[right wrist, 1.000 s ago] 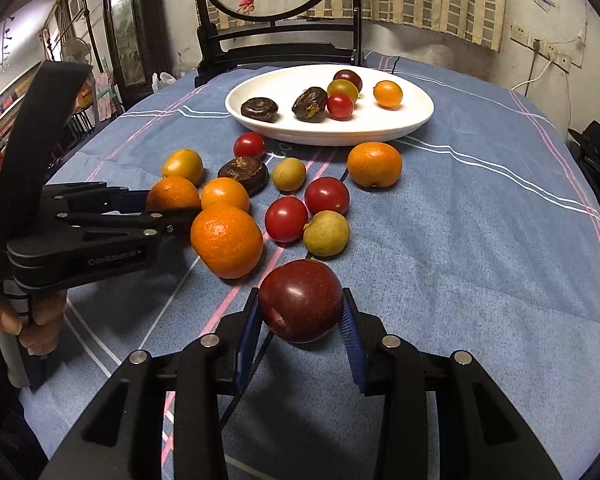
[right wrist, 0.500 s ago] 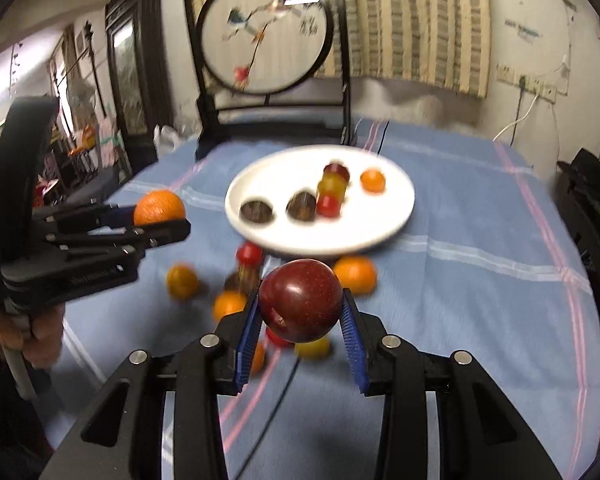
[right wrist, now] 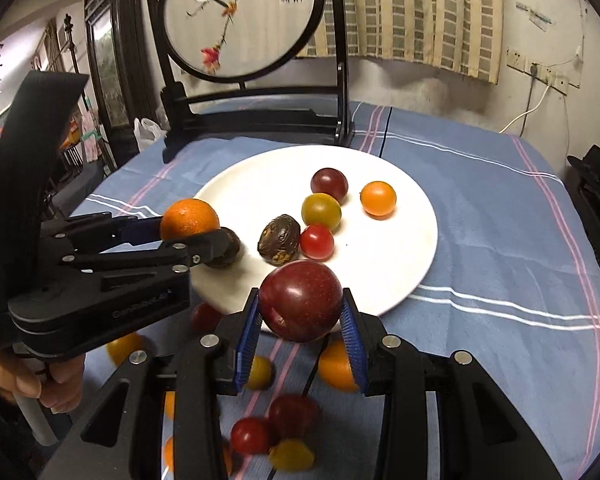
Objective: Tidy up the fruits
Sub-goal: 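Place mandarin with left tool while right tool places dark red plum on plate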
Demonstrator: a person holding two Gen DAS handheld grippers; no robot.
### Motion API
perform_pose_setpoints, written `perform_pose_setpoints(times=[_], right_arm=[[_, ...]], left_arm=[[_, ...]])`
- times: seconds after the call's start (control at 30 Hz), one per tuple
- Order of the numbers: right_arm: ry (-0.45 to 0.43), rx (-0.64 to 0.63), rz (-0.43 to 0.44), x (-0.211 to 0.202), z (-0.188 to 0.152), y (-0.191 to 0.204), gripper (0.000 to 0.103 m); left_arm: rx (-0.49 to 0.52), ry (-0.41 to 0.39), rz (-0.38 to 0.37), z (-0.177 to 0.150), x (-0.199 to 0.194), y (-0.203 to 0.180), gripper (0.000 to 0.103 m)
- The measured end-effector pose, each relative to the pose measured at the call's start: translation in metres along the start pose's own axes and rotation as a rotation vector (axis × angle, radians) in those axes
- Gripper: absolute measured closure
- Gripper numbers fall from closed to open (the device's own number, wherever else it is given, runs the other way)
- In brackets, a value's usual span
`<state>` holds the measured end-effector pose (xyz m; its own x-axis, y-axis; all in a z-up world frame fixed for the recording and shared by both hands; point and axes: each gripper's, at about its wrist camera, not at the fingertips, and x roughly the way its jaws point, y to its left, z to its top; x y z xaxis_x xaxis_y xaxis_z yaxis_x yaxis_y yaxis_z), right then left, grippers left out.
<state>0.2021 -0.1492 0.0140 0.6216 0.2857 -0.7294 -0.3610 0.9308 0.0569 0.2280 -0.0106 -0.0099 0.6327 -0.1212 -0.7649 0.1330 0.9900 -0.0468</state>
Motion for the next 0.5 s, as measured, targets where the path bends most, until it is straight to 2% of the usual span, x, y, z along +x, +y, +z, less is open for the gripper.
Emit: perform_pose_setpoints(times=[0.17,0.2,0.27,0.43,0.5], right_arm=[[0.036,0.013,0.027,0.022,0.005,-0.002,0.063],[0.044,0.024,0.031,0.025,0.006,-0.003,0.060],[0.034,0.049,0.035,0.024,0.004,-0.005,0.057],[0.020,0.075,0.036,0.013,-0.002,-0.009,0.056],[0.021,0.076,0.042,0.006,-0.008,-0.010,0.054]], left_arm=[[-0.030,0.035,0.010,0.004,0.022,0.004,0.059],[-0.050,0.040,0.014,0.005,0.023,0.006,0.049],[-0.072,0.014,0.019,0.005,0.017,0.009,0.037],[-0.067,-0.043,0.034,-0.001,-0.010,0.013,0.032],[-0.060,-0.063,0.048,-0.009,-0.023,0.015,0.026]])
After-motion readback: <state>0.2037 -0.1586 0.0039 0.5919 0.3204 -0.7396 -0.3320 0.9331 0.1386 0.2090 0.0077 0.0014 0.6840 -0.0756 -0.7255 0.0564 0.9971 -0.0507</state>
